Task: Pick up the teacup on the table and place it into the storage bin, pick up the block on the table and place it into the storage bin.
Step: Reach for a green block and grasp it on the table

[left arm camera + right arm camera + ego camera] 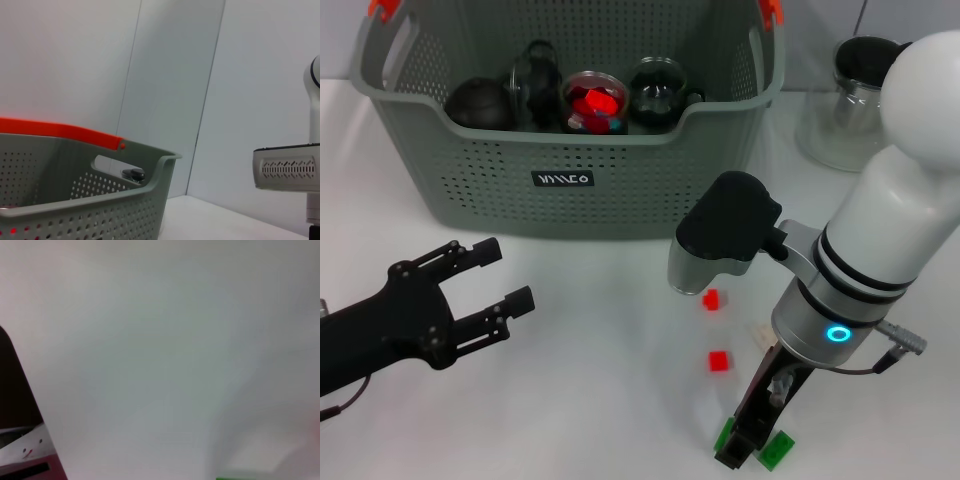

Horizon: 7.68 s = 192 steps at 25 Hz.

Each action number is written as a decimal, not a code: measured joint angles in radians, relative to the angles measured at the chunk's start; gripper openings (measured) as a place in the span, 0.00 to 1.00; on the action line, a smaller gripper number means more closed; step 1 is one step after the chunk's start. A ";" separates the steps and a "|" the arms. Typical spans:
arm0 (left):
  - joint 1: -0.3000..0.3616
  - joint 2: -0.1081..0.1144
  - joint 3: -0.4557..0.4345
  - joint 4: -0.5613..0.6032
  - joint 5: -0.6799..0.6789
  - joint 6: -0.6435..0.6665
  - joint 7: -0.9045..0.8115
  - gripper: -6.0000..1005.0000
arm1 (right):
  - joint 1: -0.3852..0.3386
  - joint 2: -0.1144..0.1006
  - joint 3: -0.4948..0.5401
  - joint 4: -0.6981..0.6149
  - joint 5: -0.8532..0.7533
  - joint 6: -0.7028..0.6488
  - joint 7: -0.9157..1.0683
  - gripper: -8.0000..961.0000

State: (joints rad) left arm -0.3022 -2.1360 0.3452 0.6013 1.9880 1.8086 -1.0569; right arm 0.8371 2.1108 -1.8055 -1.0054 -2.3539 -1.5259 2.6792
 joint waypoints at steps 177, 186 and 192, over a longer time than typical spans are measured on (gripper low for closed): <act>-0.002 0.005 0.000 -0.038 0.005 -0.079 0.014 0.75 | -0.048 0.002 -0.037 -0.170 -0.129 -0.015 0.291 0.56; -0.002 0.005 0.000 -0.038 0.004 -0.084 0.014 0.75 | -0.035 0.005 -0.078 -0.140 -0.124 0.006 0.329 0.66; 0.001 0.005 0.000 -0.038 0.005 -0.086 0.014 0.75 | -0.026 0.007 -0.092 -0.128 -0.116 0.015 0.330 0.65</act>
State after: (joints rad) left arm -0.3015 -2.1307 0.3451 0.5629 1.9925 1.7226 -1.0431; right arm 0.8114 2.1183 -1.8974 -1.1335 -2.4695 -1.5108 3.0089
